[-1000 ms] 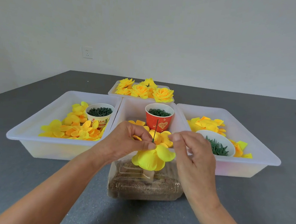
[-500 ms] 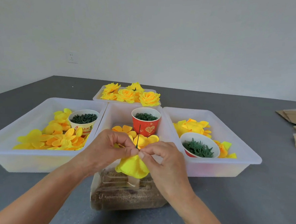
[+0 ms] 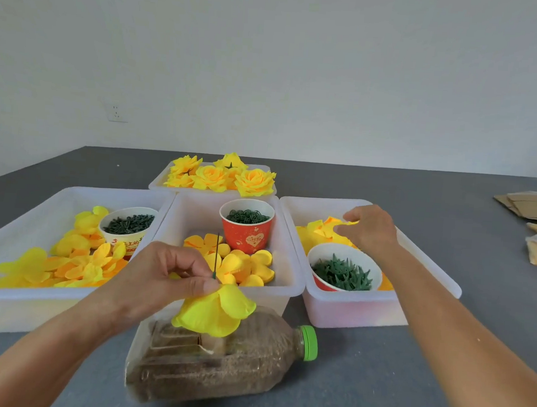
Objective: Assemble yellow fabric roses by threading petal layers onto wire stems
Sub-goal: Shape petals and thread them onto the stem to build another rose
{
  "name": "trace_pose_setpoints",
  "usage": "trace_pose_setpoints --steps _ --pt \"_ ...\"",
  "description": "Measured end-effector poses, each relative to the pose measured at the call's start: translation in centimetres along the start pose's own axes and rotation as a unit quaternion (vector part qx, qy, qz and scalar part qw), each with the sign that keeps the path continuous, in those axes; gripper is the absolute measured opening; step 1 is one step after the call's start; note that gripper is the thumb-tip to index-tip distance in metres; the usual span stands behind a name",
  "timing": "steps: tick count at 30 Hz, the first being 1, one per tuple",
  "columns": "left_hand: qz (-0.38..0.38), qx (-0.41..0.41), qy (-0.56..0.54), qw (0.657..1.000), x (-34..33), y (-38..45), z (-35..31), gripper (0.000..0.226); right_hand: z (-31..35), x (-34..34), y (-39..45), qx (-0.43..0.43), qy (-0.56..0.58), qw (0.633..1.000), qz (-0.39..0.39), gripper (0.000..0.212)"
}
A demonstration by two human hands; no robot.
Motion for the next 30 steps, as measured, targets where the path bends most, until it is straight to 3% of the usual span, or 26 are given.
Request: trace_pose_setpoints --steps 4,7,12,18,22,24,28,30 --pt "0.002 -0.003 0.009 1.000 0.0 0.0 -0.1 0.011 -0.4 -3.0 2.1 -0.014 -0.054 0.997 0.060 0.040" --pt "-0.004 -0.002 0.006 1.000 0.1 0.0 0.0 0.010 -0.3 -4.8 3.2 -0.024 -0.097 0.991 0.091 0.018" --pt "-0.003 -0.004 0.002 1.000 0.1 0.0 -0.2 0.010 -0.4 -5.5 4.3 -0.028 -0.127 0.991 0.012 0.026" --pt "0.005 -0.011 -0.008 1.000 0.1 0.1 -0.3 0.010 -1.6 -4.6 4.7 -0.016 -0.122 0.992 -0.019 0.024" --pt "0.007 -0.017 -0.011 1.000 0.0 0.1 -0.2 0.010 -1.2 -4.8 4.3 -0.007 -0.159 0.986 0.047 0.024" --pt "0.008 -0.017 -0.013 1.000 0.1 0.1 0.0 0.010 0.3 -4.9 4.2 0.010 -0.147 0.986 0.072 0.006" --pt "0.011 -0.013 -0.018 1.000 0.1 0.2 0.1 0.009 3.7 -6.7 3.5 0.063 -0.130 0.979 0.143 0.054" --pt "0.013 -0.011 -0.018 1.000 0.1 0.2 0.1 0.008 4.1 -8.6 2.9 0.067 -0.182 0.957 0.214 0.046"
Point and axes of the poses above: each hand's wrist, its own y-axis towards the middle knuckle, its own x-axis out of the back of the hand, z = x × y, the point moved 8 cm from there along y, towards the middle knuckle, and after that the axes turned 5 degrees about -y, right-handed, at the moved point
